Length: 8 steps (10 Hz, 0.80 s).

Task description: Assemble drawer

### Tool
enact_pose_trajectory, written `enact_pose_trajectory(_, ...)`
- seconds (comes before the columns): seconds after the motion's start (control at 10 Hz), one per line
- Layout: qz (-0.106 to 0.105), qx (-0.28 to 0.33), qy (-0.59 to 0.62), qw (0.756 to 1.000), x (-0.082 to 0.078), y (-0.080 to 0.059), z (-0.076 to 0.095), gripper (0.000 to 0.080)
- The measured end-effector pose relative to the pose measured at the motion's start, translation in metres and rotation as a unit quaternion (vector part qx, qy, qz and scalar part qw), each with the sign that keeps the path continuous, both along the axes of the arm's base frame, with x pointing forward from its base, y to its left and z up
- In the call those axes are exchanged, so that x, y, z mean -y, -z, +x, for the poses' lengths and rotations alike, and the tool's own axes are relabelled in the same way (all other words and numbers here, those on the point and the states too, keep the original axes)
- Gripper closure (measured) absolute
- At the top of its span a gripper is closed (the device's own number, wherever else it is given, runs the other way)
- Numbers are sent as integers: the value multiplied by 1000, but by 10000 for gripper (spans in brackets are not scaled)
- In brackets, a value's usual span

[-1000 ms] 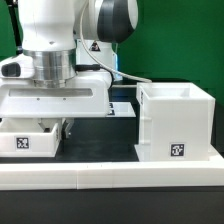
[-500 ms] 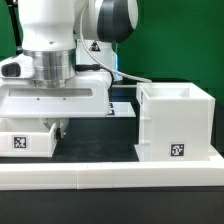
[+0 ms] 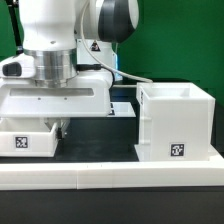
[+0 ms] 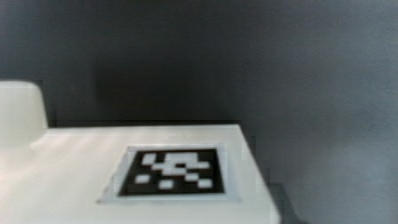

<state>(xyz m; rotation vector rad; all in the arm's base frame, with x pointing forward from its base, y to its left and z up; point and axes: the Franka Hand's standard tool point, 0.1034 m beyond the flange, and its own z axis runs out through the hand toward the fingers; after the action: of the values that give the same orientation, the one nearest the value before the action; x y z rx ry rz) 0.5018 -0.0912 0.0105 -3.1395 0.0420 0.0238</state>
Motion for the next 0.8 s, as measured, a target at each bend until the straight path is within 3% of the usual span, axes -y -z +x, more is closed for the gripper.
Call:
enact_pose_trajectory(0.3,8,4,-10,1000,-8,-19,7,757)
enact_pose_trajectory(0.6,6,2,-47,999,-8,-16,6,757)
enact_pose_trajectory(0.8,5,1,-156,988,-11,-16,6,757)
